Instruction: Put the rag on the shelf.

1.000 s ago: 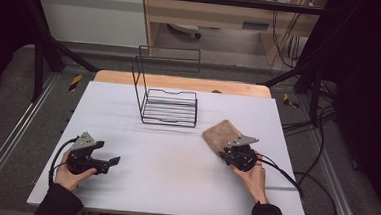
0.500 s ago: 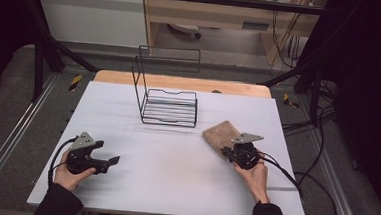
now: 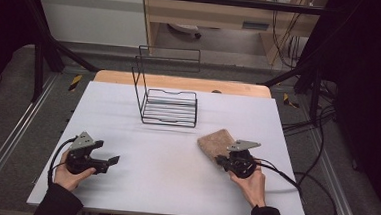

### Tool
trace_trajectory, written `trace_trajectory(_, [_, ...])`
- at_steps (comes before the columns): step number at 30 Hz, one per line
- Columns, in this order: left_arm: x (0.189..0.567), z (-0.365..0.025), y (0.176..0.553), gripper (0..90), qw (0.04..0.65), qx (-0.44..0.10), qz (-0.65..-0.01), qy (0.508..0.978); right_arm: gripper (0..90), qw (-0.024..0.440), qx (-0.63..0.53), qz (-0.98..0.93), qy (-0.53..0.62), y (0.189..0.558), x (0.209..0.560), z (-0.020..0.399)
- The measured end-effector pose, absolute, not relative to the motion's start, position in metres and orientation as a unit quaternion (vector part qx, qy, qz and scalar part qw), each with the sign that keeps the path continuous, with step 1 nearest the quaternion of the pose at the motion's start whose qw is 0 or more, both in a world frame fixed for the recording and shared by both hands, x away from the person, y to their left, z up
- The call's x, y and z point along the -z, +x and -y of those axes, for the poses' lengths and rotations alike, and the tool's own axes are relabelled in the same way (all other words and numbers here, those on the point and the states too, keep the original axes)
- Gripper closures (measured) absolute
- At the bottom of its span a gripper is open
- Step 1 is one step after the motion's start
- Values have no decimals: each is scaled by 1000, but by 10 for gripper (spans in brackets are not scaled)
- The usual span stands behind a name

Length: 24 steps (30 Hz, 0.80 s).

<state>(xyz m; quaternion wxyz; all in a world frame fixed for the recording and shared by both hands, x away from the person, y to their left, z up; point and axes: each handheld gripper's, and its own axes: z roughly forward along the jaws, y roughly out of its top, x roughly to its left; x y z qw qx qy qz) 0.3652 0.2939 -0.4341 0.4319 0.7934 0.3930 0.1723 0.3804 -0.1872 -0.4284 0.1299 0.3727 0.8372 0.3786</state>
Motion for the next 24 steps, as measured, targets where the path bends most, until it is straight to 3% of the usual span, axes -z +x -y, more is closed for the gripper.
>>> trace_trajectory(24, [434,-294,365,107,432,-174,-396,792,850,81,-411,-843,338,355,431,127])
